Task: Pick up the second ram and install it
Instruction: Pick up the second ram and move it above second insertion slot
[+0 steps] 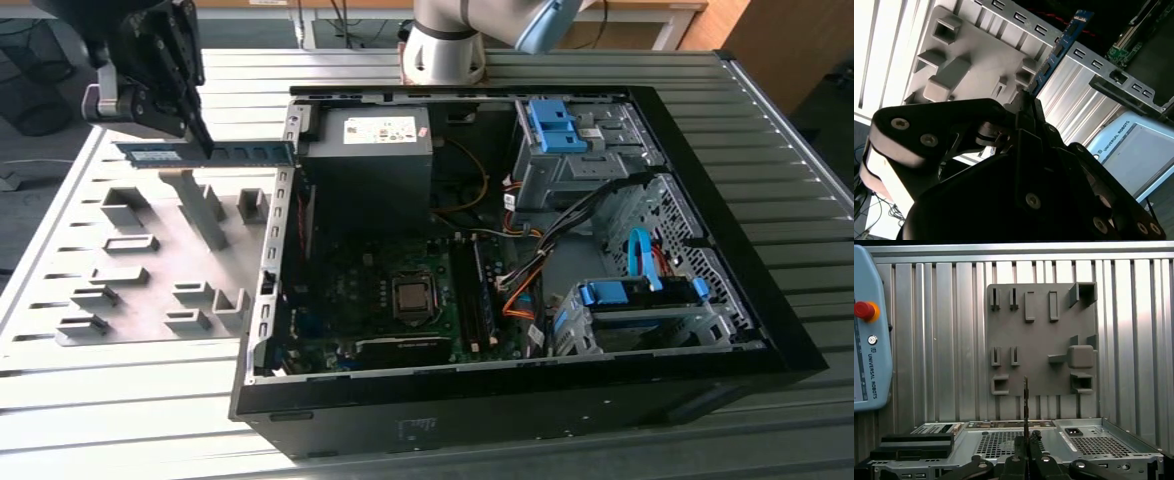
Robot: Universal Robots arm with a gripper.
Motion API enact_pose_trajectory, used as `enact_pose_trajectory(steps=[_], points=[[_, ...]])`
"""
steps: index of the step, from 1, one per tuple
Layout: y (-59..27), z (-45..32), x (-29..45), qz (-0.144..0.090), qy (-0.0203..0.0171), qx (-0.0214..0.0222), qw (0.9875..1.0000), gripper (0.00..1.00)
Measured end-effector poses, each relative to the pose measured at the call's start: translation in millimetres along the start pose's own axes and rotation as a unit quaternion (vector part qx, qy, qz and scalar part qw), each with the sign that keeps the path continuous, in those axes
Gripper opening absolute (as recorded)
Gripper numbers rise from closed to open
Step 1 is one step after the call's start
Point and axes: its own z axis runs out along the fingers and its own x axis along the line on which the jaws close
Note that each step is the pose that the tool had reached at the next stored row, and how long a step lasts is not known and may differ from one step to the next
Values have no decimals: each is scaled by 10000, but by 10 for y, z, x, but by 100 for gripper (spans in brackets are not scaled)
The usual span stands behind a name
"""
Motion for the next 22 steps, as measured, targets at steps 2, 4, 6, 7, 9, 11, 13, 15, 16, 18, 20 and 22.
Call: enact_pose_trajectory(steps=[2, 4, 6, 7, 9, 11, 13, 15, 16, 18, 20, 22], points=[[-23, 0, -1, 0, 0, 0, 10000, 14], [-41, 0, -2, 0, 0, 0, 10000, 14], [-58, 0, -2, 0, 0, 0, 10000, 14], [-67, 0, -3, 0, 0, 0, 10000, 14], [-82, 0, -4, 0, 0, 0, 10000, 14], [-96, 1, -4, 0, 0, 0, 10000, 14], [-105, 1, -4, 0, 0, 0, 10000, 14], [-119, 1, -5, 0, 0, 0, 10000, 14], [-129, 1, -6, 0, 0, 0, 10000, 14], [-155, 1, -6, 0, 0, 0, 10000, 14], [-189, 2, -8, 0, 0, 0, 10000, 14], [-228, 2, -10, 0, 0, 0, 10000, 14]])
